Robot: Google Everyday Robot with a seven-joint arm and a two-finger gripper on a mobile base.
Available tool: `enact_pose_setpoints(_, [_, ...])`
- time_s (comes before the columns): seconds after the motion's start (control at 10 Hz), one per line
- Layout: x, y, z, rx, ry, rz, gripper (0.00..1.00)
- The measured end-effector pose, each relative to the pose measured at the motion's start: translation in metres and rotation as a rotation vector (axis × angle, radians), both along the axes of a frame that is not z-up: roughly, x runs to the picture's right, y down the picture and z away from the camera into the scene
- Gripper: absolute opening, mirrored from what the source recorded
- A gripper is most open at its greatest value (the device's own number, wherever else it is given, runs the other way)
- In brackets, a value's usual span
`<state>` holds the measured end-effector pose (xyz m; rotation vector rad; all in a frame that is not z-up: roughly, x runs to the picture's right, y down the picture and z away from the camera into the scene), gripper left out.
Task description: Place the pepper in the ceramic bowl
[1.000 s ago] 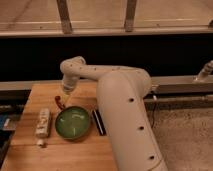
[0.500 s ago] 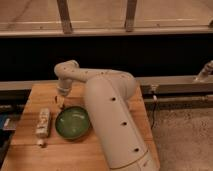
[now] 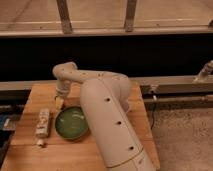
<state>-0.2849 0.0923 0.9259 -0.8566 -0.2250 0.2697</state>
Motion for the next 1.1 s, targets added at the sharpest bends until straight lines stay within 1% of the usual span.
enact_pose_setpoints(0.1, [-0.005, 0.007, -0.002, -0.009, 0.003, -0.006, 0.58])
enact_pose_setpoints(0.2, [-0.010, 0.011, -0.004, -0.010, 0.000, -0.013, 0.48])
enact_pose_setpoints(0.4, [-0.010, 0.012, -0.006, -0.009, 0.000, -0.019, 0.32])
enact_pose_setpoints(0.5, [-0.009, 0.012, -0.008, -0.004, 0.001, -0.022, 0.18])
enact_pose_setpoints(0.7, [-0.009, 0.009, -0.010, 0.007, -0.001, -0.015, 0.04])
enact_pose_setpoints(0.8, [-0.008, 0.006, -0.011, 0.015, 0.001, -0.009, 0.00])
enact_pose_setpoints(1.0, [-0.003, -0.013, -0.018, 0.054, 0.006, 0.019, 0.00])
enact_pose_setpoints(1.1, [0.002, -0.031, -0.025, 0.084, 0.016, 0.036, 0.00])
